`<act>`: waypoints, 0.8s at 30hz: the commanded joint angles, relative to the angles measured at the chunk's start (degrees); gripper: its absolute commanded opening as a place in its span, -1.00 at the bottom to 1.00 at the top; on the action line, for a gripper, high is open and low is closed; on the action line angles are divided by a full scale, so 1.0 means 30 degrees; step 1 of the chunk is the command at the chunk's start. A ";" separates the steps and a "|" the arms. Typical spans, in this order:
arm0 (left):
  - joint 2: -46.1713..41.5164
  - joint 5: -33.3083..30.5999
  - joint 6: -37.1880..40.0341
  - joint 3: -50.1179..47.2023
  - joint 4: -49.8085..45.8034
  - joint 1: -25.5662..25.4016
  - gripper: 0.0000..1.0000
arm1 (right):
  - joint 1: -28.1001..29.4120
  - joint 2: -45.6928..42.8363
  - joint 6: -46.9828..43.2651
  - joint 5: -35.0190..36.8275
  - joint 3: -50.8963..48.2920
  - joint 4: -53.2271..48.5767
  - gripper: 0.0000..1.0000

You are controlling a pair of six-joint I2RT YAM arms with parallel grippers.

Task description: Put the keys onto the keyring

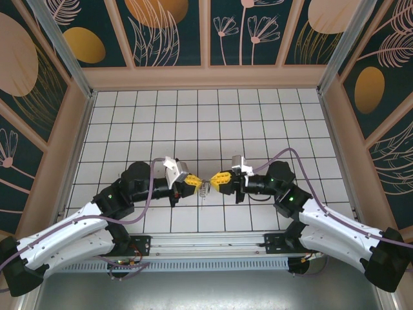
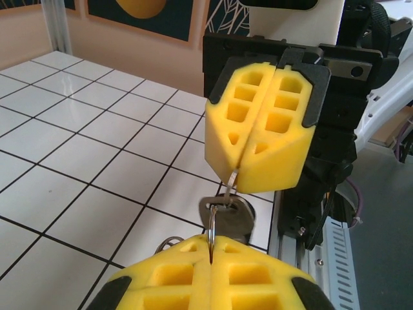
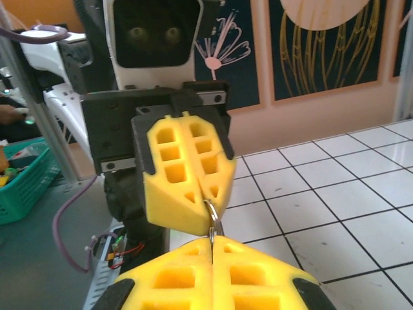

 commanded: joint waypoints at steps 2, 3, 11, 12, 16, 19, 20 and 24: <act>-0.0137 0.0504 0.0690 0.0404 0.0435 -0.0055 -1.00 | -0.0146 0.0010 -0.0231 -0.1513 -0.0461 0.1729 -1.00; -0.0088 0.0604 0.0724 0.0424 0.0455 -0.0065 -1.00 | -0.0124 0.0039 -0.0171 -0.1468 -0.0519 0.1937 -1.00; -0.0204 0.0974 0.0784 0.0364 0.0597 -0.0056 -1.00 | -0.0139 -0.0109 -0.0138 -0.0210 -0.0800 0.2035 -1.00; -0.0215 0.1011 0.0782 0.0373 0.0611 -0.0054 -1.00 | -0.0139 -0.0163 -0.0125 -0.0126 -0.0837 0.2123 -1.00; -0.0217 0.1152 0.0797 0.0365 0.0676 -0.0081 -1.00 | -0.0161 -0.0277 0.0266 0.0233 -0.1062 0.2749 -1.00; -0.0247 0.1261 0.0769 0.0366 0.0669 -0.0065 -1.00 | -0.0140 -0.0440 0.0396 0.0446 -0.1227 0.3061 -1.00; -0.0248 0.1286 0.0769 0.0368 0.0670 -0.0078 -1.00 | -0.0139 -0.0457 0.0353 0.0476 -0.1225 0.3081 -1.00; -0.0300 0.1303 0.0764 0.0366 0.0670 -0.0066 -1.00 | -0.0139 -0.0316 0.0356 0.0163 -0.1108 0.3261 -1.00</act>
